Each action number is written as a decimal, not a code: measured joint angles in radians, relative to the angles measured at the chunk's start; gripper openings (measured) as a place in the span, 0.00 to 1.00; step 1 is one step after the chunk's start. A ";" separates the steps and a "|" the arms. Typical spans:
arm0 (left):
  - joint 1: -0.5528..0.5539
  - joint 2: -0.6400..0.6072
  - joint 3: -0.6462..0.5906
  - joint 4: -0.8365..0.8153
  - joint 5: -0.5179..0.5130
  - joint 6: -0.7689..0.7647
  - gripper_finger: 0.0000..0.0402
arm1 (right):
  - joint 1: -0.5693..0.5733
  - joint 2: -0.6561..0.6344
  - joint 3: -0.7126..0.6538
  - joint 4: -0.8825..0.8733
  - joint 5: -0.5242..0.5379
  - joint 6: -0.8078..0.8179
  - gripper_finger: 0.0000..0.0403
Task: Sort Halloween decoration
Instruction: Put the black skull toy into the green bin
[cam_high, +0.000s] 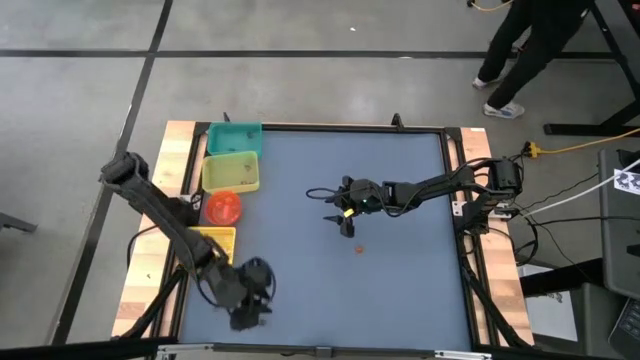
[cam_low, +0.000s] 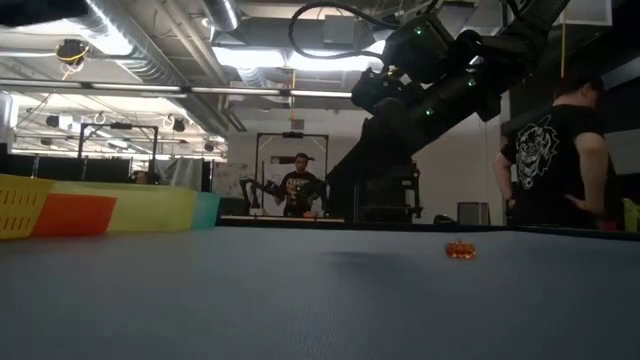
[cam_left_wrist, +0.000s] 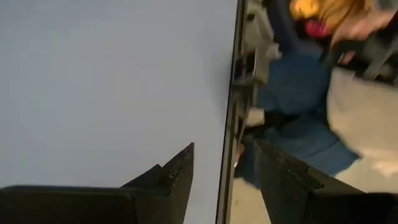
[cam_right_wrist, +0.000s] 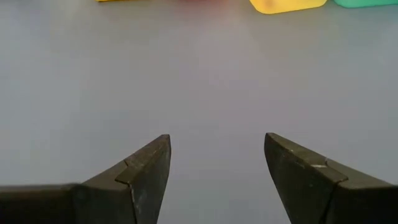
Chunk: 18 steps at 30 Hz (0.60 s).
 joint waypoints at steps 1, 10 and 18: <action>-0.019 0.026 0.000 0.013 0.000 0.000 0.37 | 0.000 0.000 0.000 0.000 0.000 0.000 0.64; -0.105 0.205 0.000 0.064 -0.001 0.003 0.36 | 0.000 0.000 0.000 0.000 0.000 0.000 0.64; -0.111 0.269 0.000 0.062 -0.034 0.008 0.36 | 0.000 0.000 0.000 0.000 0.010 0.000 0.64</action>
